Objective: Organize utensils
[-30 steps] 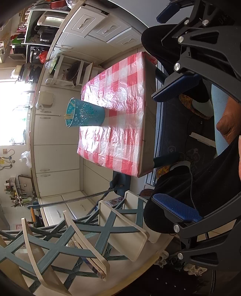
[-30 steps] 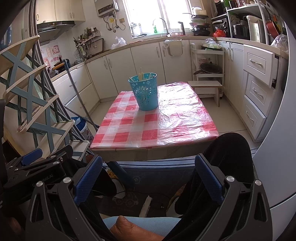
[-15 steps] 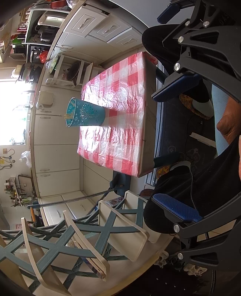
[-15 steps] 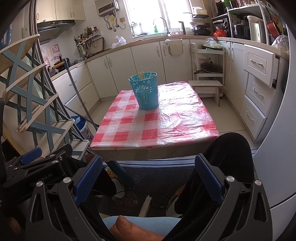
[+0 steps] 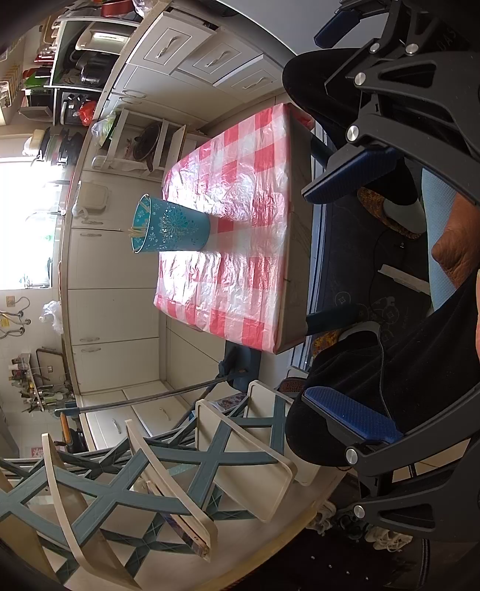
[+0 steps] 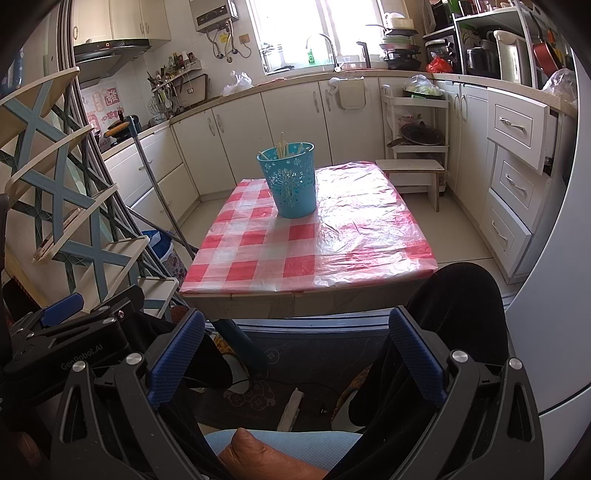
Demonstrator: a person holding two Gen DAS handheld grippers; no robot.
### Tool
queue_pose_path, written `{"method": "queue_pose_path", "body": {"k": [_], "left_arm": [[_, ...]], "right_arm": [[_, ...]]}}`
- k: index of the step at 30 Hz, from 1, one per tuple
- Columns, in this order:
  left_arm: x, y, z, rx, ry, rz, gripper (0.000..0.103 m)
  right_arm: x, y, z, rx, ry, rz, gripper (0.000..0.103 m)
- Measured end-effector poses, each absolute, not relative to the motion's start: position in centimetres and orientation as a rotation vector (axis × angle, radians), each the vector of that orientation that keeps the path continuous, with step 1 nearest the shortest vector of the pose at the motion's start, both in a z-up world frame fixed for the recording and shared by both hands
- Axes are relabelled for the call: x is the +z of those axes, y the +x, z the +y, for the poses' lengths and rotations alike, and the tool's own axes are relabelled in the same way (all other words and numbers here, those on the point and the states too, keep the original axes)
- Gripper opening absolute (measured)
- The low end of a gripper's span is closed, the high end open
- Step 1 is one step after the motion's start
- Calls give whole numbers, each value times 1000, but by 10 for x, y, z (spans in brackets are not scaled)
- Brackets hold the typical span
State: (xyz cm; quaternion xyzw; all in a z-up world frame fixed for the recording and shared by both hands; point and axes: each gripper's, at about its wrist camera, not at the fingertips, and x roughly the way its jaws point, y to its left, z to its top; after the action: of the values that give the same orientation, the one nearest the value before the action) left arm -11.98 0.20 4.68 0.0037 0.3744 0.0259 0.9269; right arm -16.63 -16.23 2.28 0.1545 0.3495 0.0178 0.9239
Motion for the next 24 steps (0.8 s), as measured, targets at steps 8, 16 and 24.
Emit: {"method": "queue_pose_path", "body": {"k": [8, 16, 24], "left_arm": [[46, -120, 2, 52, 9, 770, 95], [46, -120, 1, 51, 10, 771, 95], [46, -120, 0, 51, 11, 770, 95]], "right_arm": [[22, -166, -162, 37, 317, 720, 96], [18, -168, -162, 38, 315, 723, 96], [19, -168, -162, 38, 315, 722, 96]]}}
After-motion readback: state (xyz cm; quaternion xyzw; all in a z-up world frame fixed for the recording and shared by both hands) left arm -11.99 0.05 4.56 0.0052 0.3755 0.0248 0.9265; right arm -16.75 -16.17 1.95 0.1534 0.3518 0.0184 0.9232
